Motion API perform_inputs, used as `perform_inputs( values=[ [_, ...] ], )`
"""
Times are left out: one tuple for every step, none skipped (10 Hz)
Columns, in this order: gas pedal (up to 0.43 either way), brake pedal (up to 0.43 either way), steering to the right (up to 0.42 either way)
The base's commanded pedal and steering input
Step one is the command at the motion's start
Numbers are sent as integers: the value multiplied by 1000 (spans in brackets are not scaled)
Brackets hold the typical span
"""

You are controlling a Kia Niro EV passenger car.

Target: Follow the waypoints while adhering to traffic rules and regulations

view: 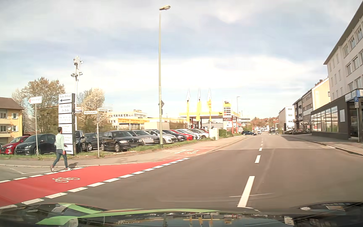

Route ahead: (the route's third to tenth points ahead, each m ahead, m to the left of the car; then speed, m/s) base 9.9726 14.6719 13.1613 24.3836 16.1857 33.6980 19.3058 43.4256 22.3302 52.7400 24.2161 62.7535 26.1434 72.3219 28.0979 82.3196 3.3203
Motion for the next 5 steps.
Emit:
perform_inputs(
  values=[
    [228,0,-610],
    [228,0,-592],
    [220,0,-579],
    [220,0,-576],
    [209,0,-576]
  ],
)
